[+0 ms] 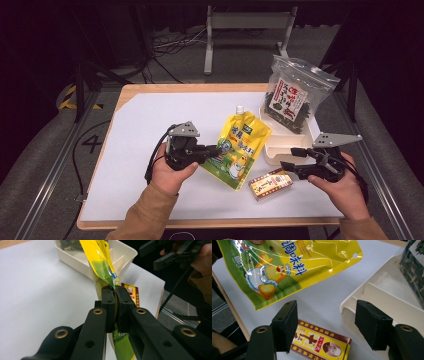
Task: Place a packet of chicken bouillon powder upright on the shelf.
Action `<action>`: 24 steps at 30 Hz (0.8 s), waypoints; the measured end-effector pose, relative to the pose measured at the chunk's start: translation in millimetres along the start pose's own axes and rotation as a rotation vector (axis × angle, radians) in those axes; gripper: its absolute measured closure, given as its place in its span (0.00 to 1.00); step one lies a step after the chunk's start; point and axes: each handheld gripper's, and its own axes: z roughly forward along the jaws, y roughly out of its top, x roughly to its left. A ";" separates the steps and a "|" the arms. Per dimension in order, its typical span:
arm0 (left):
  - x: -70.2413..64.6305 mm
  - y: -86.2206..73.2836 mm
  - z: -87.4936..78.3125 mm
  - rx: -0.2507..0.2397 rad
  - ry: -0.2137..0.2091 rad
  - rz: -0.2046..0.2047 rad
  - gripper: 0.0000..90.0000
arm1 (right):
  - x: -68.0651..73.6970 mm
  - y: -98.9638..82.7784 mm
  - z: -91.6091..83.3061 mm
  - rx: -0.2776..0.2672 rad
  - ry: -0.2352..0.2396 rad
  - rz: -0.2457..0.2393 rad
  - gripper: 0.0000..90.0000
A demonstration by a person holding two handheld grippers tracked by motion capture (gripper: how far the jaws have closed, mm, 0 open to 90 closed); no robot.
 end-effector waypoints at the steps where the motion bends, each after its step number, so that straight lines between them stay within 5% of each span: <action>1: -1.0 0.1 -0.6 -0.005 0.000 0.001 0.96 | 0.1 0.1 0.2 -0.006 -0.006 0.006 0.40; 8: -8.4 1.3 -4.0 -0.037 -0.029 0.022 0.96 | 0.4 0.3 3.2 -0.029 0.007 0.037 0.40; 13: -11.5 0.7 -3.0 -0.065 -0.101 0.067 0.96 | 2.8 0.8 8.8 -0.030 0.038 0.036 0.40; 24: -13.8 -2.1 -2.4 -0.108 -0.174 0.133 0.96 | 4.8 1.3 14.0 -0.079 0.147 0.047 0.39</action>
